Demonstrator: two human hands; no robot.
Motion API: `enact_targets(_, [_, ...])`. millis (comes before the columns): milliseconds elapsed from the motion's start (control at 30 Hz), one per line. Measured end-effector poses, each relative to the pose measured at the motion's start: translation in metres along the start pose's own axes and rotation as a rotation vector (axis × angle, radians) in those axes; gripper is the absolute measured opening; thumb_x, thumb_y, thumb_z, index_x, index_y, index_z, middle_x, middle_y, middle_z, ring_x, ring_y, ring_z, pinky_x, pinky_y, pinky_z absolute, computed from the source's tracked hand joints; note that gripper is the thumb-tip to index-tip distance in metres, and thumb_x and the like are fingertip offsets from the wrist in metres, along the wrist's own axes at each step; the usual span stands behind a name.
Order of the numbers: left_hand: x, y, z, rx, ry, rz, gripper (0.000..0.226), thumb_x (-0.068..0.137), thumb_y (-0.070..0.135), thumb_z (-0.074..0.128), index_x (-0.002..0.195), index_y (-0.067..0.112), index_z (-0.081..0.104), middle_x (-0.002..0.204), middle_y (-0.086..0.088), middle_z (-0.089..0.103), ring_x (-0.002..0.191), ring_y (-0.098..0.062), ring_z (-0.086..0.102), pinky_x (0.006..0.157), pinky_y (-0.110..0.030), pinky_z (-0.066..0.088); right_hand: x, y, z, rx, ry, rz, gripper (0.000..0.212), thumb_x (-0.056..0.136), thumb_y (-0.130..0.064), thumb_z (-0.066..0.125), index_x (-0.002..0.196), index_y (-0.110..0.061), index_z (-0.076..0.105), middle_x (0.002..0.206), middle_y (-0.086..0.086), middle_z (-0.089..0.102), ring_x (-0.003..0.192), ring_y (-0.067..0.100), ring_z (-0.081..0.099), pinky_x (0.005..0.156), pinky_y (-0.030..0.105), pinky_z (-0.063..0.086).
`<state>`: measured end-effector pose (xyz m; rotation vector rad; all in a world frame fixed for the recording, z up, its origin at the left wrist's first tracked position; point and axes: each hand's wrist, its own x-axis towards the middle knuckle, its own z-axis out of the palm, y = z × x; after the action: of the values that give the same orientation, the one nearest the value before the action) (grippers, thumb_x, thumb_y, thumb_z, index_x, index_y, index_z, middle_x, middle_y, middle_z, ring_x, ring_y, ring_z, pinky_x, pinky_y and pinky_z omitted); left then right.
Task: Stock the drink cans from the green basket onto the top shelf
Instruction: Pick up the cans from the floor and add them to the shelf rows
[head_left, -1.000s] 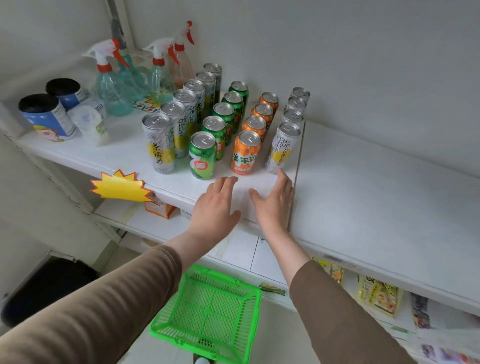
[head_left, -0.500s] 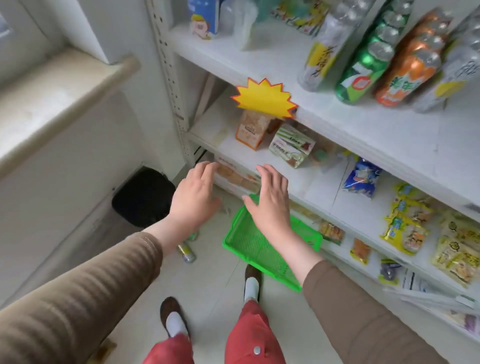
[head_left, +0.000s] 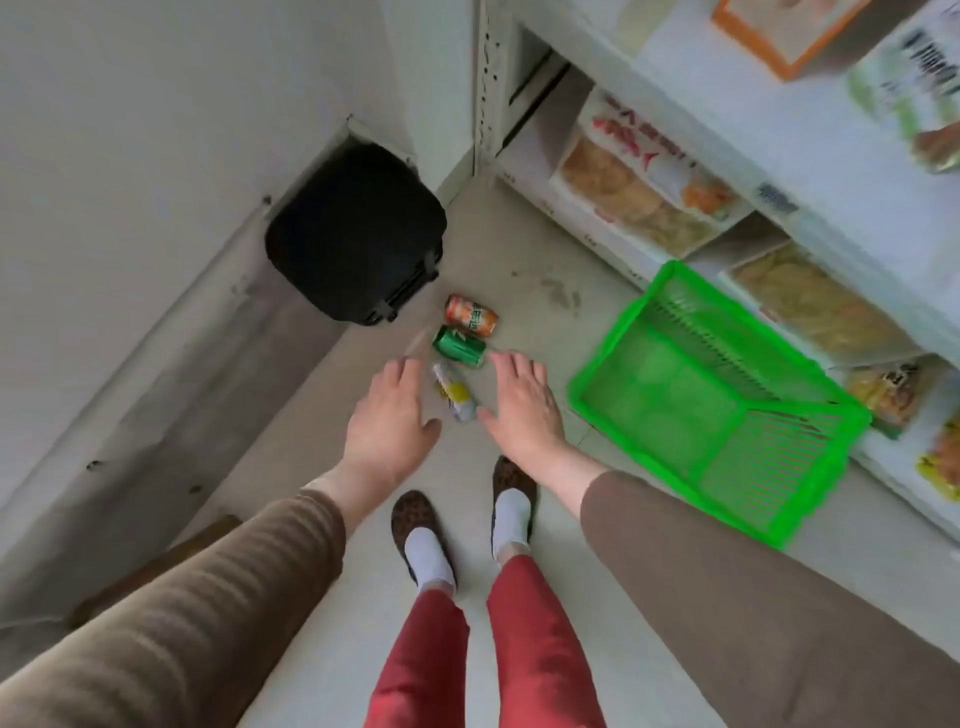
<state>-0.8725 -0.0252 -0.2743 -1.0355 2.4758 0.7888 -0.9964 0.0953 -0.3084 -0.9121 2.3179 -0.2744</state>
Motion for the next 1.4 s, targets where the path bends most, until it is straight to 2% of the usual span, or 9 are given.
enact_targets(233, [0.077,-0.076,0.138,-0.036,-0.084,-0.086,0.076,0.080,0.022,0.069,0.145,0.018,0.031,0.141,-0.007,0.038,0.127,-0.030,0.042,0.099,-0.044,0.044,0.095,0.062,0.157,-0.017,-0.162,0.045,0.067,0.088,-0.024,0.073,0.145,-0.012,0.041,0.138,0.011,0.050,0.128,0.031,0.042,0.106,0.039,0.039])
enact_targets(433, [0.105,-0.127,0.228,-0.023,-0.154,-0.127,0.077,0.082,0.023,0.067,0.147,0.020,0.026,0.145,-0.004,0.036,0.133,-0.025,0.037,0.105,-0.040,0.041,0.142,0.094,0.265,-0.022,-0.204,0.118,0.053,0.090,-0.035,0.070,0.131,-0.011,0.047,0.132,0.011,0.052,0.124,0.030,0.045,0.102,0.039,0.040])
enact_targets(600, [0.118,-0.152,0.262,-0.014,-0.168,-0.131,0.076,0.084,0.023,0.067,0.148,0.020,0.026,0.145,-0.004,0.036,0.133,-0.024,0.037,0.105,-0.038,0.040,0.172,0.093,0.315,0.110,-0.222,0.274,0.070,0.083,-0.040,0.079,0.134,-0.007,0.044,0.135,0.012,0.052,0.124,0.031,0.048,0.102,0.040,0.041])
enact_targets(733, [0.111,-0.154,0.252,-0.022,-0.173,-0.153,0.075,0.083,0.022,0.066,0.147,0.019,0.027,0.143,-0.004,0.037,0.131,-0.025,0.039,0.104,-0.039,0.041,0.170,0.088,0.308,0.206,-0.271,0.343,0.068,0.080,-0.035,0.082,0.131,-0.008,0.046,0.131,0.013,0.055,0.121,0.032,0.053,0.098,0.038,0.044])
enact_targets(833, [0.094,-0.135,0.219,-0.038,-0.149,-0.164,0.075,0.082,0.022,0.066,0.147,0.019,0.028,0.143,-0.004,0.037,0.131,-0.025,0.039,0.103,-0.038,0.041,0.141,0.078,0.264,0.297,-0.194,0.286,0.060,0.077,-0.030,0.084,0.123,-0.010,0.051,0.118,0.010,0.058,0.110,0.032,0.056,0.090,0.038,0.049])
enact_targets(933, [0.075,-0.093,0.162,-0.062,-0.109,-0.139,0.075,0.082,0.023,0.067,0.147,0.018,0.030,0.143,-0.005,0.039,0.128,-0.026,0.041,0.100,-0.038,0.041,0.104,0.061,0.188,0.403,-0.025,0.210,0.057,0.073,-0.027,0.084,0.120,-0.013,0.054,0.111,0.006,0.058,0.102,0.028,0.055,0.086,0.042,0.051])
enact_targets(1067, [0.047,-0.010,0.053,-0.150,-0.007,-0.022,0.073,0.080,0.021,0.069,0.144,0.017,0.033,0.138,-0.005,0.041,0.124,-0.028,0.044,0.095,-0.038,0.043,0.057,0.024,0.039,0.533,0.218,0.114,0.059,0.072,-0.025,0.084,0.122,-0.018,0.054,0.111,-0.001,0.055,0.107,0.022,0.053,0.088,0.038,0.048])
enact_targets(1233, [0.011,0.098,-0.097,-0.172,0.154,0.211,0.065,0.074,0.020,0.065,0.134,0.019,0.041,0.126,-0.002,0.047,0.118,-0.027,0.046,0.090,-0.041,0.046,-0.006,-0.024,-0.159,0.663,0.504,0.032,0.056,0.072,-0.032,0.083,0.118,-0.026,0.052,0.109,-0.003,0.059,0.104,0.024,0.059,0.085,0.045,0.053])
enact_targets(1400, [-0.044,0.213,-0.227,-0.197,0.321,0.425,0.072,0.080,0.024,0.071,0.143,0.020,0.034,0.138,0.001,0.040,0.128,-0.020,0.039,0.099,-0.036,0.042,-0.088,-0.049,-0.324,0.714,0.800,-0.049,0.060,0.076,-0.028,0.084,0.128,-0.019,0.055,0.117,-0.004,0.060,0.111,0.014,0.058,0.093,0.024,0.046])
